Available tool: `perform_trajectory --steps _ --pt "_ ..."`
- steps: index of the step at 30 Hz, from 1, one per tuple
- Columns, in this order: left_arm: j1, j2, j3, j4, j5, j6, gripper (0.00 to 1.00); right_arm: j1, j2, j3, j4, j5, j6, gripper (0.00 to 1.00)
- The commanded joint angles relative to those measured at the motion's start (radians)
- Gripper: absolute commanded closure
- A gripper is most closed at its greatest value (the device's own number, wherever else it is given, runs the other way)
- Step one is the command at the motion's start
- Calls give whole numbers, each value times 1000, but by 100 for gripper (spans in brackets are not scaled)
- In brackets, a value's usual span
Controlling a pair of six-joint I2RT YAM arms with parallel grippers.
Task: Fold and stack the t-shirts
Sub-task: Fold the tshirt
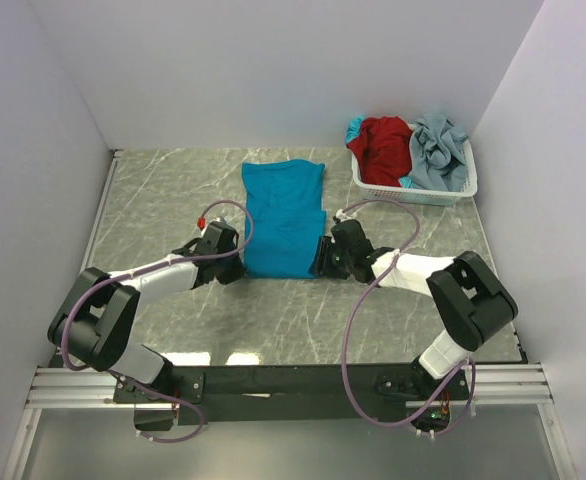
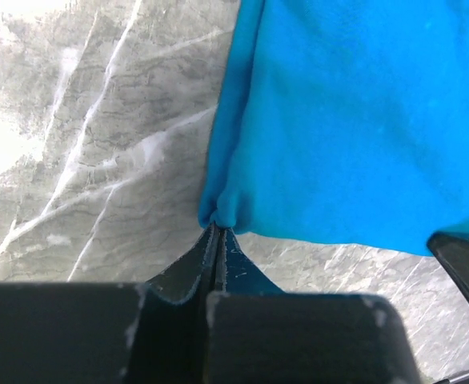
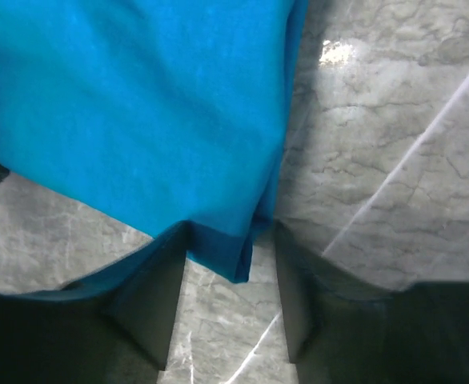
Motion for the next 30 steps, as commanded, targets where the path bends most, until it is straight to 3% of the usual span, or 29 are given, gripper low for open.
perform_trajectory --steps 1,3,4,7,8,14,24,30 --pt "-1 0 16 27 -15 5 99 4 23 38 16 -16 7 51" --pt "-1 -3 5 35 -8 3 99 4 27 41 11 -13 3 59" --pt "-1 -7 2 42 -4 5 99 4 29 44 10 -13 3 72" --pt "-1 -23 -13 58 12 -1 99 4 18 37 10 -35 6 97" --pt "-1 -30 -25 62 13 -3 99 4 14 32 11 -48 8 100" --pt "-15 -107 -96 58 25 -29 99 15 -86 -28 -27 -64 -1 100" --pt "-179 -329 -207 -19 -10 -150 99 66 -362 -141 -185 -135 -18 100" --pt "-213 -418 -219 -45 -36 -185 99 67 -462 -150 -263 -115 -26 100"
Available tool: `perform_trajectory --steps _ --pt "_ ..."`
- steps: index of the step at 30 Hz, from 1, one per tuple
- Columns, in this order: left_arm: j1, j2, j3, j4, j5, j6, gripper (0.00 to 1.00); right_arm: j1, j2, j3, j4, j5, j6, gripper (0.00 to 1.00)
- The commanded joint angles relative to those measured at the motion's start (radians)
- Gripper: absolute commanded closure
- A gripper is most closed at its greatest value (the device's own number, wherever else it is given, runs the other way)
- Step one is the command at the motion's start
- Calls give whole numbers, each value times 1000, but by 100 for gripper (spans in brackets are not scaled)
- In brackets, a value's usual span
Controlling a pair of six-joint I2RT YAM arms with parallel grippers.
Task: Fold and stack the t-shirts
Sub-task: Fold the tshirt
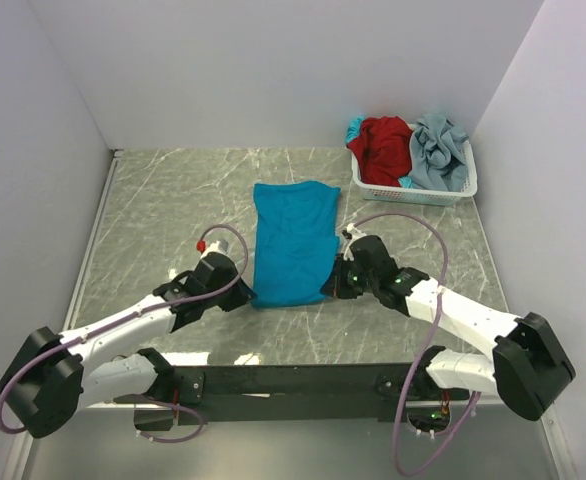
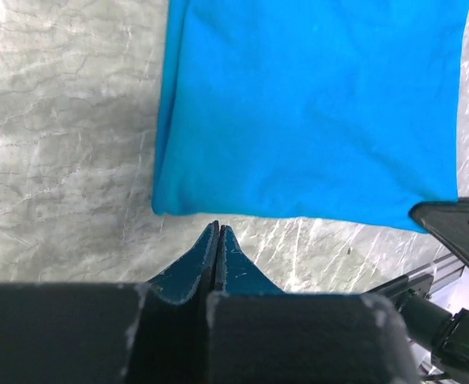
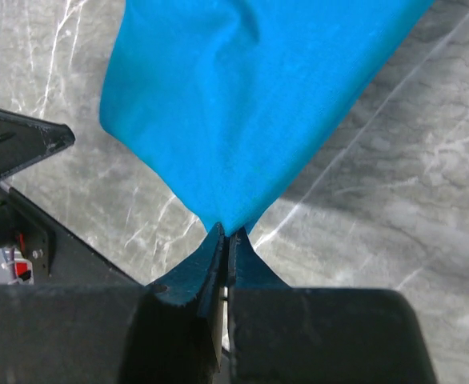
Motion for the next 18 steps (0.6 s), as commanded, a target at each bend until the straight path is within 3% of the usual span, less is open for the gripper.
perform_trajectory --steps 1,5,6,8,13,17,18 --pt "-10 -26 -5 -24 -52 -41 99 6 -47 -7 -55 5 -15 100" --pt "-9 38 22 -27 -34 -12 98 6 -27 -9 -39 -5 -9 100" --pt "-10 86 31 -33 -36 -8 86 6 -23 -13 -26 -21 -6 100" --pt "-10 133 42 -15 -26 -7 74 6 -14 -15 -13 -30 -3 100" --pt "-10 236 62 42 7 -4 58 6 -10 -18 -21 -18 -4 100" --pt "-10 238 42 88 6 5 61 6 -14 -21 -26 -12 -7 100" --pt "-10 236 36 105 10 10 75 6 -14 -23 -27 -12 -7 100"
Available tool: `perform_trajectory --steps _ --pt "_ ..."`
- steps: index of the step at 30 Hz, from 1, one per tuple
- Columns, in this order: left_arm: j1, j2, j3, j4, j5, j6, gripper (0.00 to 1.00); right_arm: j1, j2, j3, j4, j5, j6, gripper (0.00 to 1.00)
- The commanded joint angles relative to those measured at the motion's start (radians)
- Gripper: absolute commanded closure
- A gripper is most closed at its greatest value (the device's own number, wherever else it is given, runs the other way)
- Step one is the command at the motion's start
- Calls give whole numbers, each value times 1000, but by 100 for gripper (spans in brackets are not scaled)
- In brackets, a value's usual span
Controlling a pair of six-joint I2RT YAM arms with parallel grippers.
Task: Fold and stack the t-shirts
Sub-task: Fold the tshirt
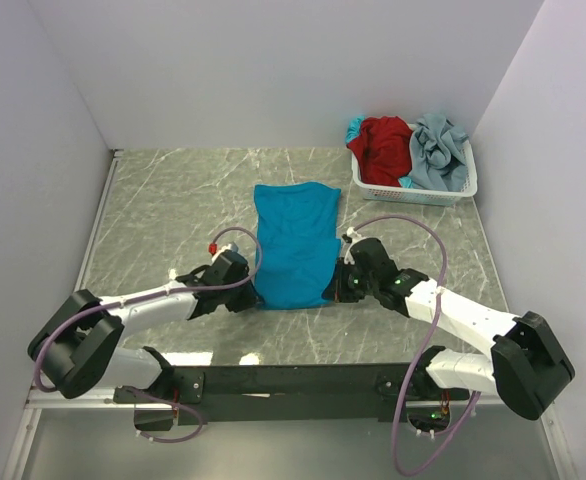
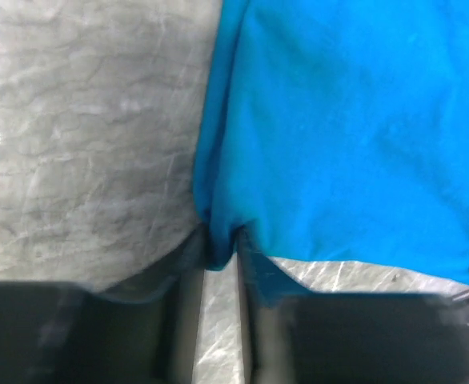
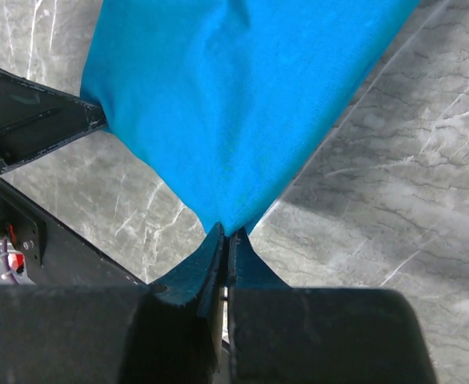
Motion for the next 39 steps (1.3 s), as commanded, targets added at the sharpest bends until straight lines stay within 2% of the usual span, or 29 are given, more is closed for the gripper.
perform_trajectory --steps 1,2,4,5,11,16,20,22,29,36,39 --pt "-4 -2 -8 60 -4 21 79 6 -3 -5 7 -2 -8 100" --pt "-2 -1 -4 52 -14 24 81 6 0 -7 10 -3 -8 100" --pt "-4 14 10 40 -35 40 97 6 0 -7 15 -8 -10 100" --pt "-4 18 18 37 -37 48 100 6 0 -7 13 -9 -11 100" --pt "-10 -33 -3 31 15 88 100 7 -29 -4 -22 -14 -22 100" --pt "-16 -172 -1 -61 15 90 100 6 -87 15 -66 1 -31 100" --pt "-13 -222 59 -49 -14 99 100 -8 -80 111 -123 79 -43 100" --pt "-5 -203 119 -52 -41 110 100 -28 -60 150 -123 89 -54 100" --pt "181 -72 291 12 28 177 100 -158 23 341 -102 57 -131 100" --pt "231 102 496 23 28 257 100 -254 169 501 -108 -48 -169 100" --pt "264 174 578 40 72 257 100 -293 235 556 -97 -87 -177 100"
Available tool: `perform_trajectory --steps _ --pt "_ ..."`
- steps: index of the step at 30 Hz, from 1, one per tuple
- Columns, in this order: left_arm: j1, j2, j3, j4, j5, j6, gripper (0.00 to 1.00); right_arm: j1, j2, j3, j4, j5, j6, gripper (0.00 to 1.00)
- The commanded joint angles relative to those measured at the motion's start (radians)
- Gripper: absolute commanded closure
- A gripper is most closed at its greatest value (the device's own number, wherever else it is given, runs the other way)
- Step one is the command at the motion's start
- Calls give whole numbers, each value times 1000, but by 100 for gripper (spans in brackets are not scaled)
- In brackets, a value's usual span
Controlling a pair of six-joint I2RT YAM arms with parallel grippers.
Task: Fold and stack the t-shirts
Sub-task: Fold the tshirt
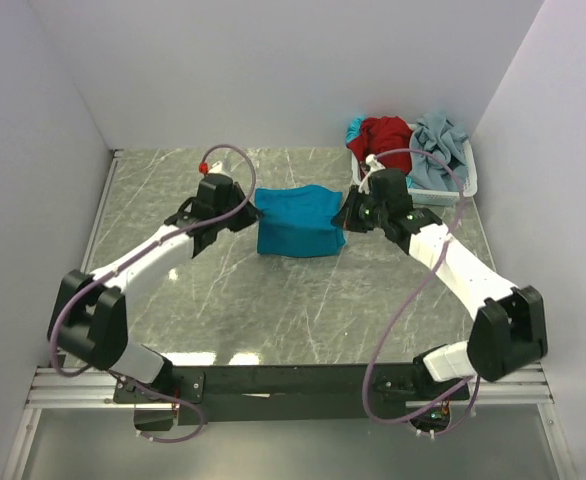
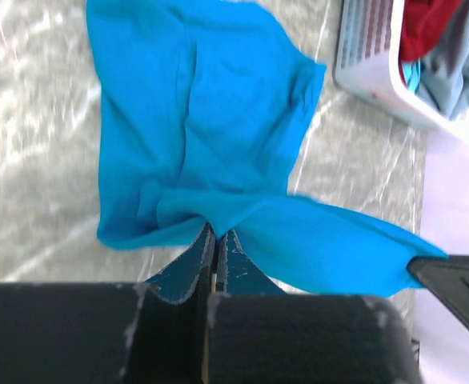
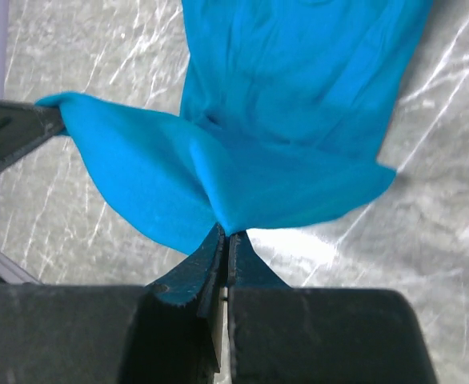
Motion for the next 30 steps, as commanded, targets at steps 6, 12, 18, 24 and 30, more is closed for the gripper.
perform_trajectory --steps 6,12,18,24,30 --pt "53 150 196 41 19 70 100 -95 153 164 50 -153 -28 100" --pt "81 249 307 44 11 87 100 -145 284 276 60 -240 -27 100" --pt "110 393 462 50 27 113 99 -178 429 414 34 -210 -36 100" --pt "122 545 583 72 21 144 92 -186 630 621 -46 -77 -83 100" --pt "122 661 724 8 -10 172 59 -188 701 698 -55 6 -79 87"
